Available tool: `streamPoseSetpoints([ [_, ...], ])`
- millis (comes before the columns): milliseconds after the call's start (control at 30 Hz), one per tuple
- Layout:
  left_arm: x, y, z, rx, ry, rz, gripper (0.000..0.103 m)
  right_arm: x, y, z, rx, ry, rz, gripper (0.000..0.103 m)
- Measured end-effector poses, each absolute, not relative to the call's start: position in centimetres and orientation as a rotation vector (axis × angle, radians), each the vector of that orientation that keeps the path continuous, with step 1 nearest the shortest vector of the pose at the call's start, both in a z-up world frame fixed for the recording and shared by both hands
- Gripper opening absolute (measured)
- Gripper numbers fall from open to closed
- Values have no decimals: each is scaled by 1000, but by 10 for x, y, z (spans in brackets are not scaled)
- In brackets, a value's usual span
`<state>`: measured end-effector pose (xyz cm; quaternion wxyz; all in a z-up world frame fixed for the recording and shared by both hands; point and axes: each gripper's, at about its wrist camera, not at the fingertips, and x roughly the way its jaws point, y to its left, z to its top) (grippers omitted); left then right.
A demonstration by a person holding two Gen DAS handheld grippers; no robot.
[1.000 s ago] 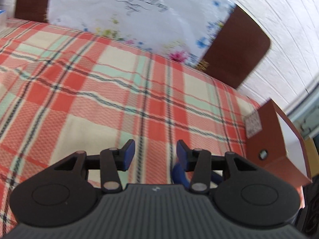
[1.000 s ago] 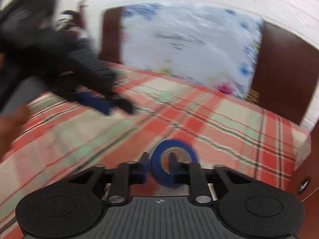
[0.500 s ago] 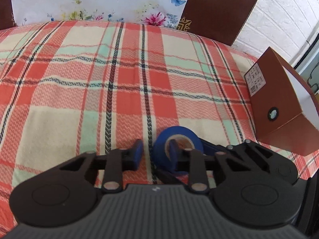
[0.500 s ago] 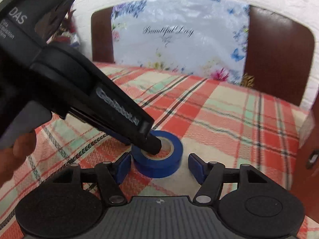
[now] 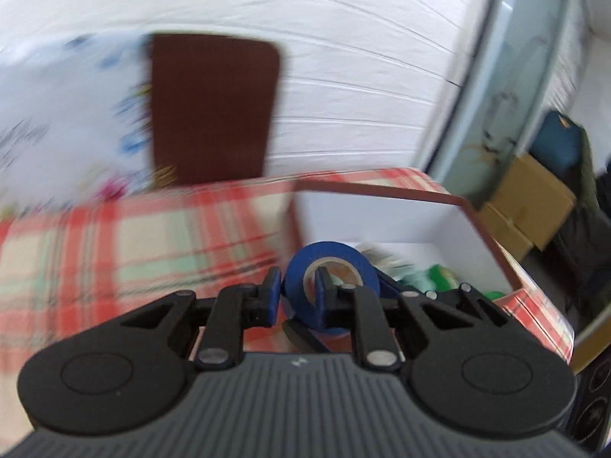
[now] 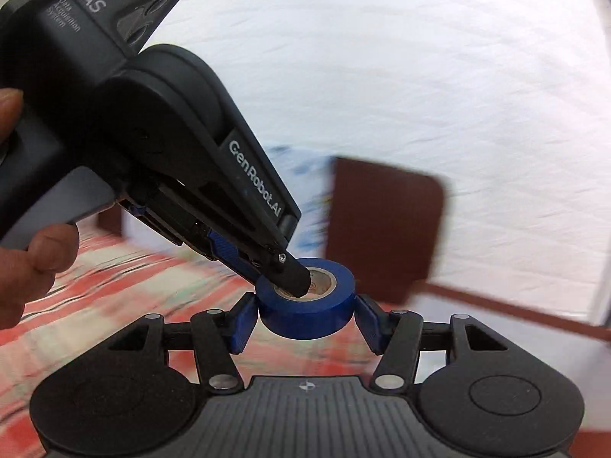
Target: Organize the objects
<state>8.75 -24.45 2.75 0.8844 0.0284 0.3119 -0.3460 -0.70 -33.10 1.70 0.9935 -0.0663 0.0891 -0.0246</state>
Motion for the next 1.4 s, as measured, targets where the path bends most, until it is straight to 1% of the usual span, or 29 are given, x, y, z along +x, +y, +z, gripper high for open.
streamPoseSetpoints([
  [100,84,-289,23,117,653,-768,21,-18,-367,19,-107,176,-130,54],
  [133,84,-301,20,133,656,-776,24,-21,-378,17,-101,181,-154,54],
  [200,84,-321,16,166,653,-784,26,-26,-396,14,-88,196,-195,54],
  [233,83,-329,13,181,651,-782,30,-27,-404,12,-85,203,-214,54],
  [300,83,-341,11,205,639,-755,44,-28,-416,8,-83,211,-240,54],
  [333,83,-345,10,215,627,-733,56,-27,-420,7,-82,216,-257,54],
  [367,84,-347,10,223,614,-713,64,-25,-425,5,-78,224,-275,54],
  [467,85,-349,11,246,597,-675,66,-15,-441,-1,-25,258,-333,55],
  [500,87,-349,10,250,602,-664,67,-11,-447,-3,-3,276,-354,62],
  [567,89,-345,10,255,610,-642,67,-7,-456,-5,43,297,-380,71],
  [700,86,-331,12,249,596,-598,71,-18,-453,1,105,239,-397,72],
  [767,82,-322,13,241,584,-584,75,-22,-446,4,122,221,-397,72],
  [1033,65,-268,9,235,550,-528,78,-45,-423,21,165,148,-363,72],
  [1133,63,-246,4,221,558,-488,80,-52,-407,22,181,139,-337,74],
  [1200,62,-230,-1,211,570,-460,81,-53,-396,22,192,141,-314,77],
  [1400,64,-185,-22,185,611,-375,83,-58,-361,19,202,181,-252,81],
])
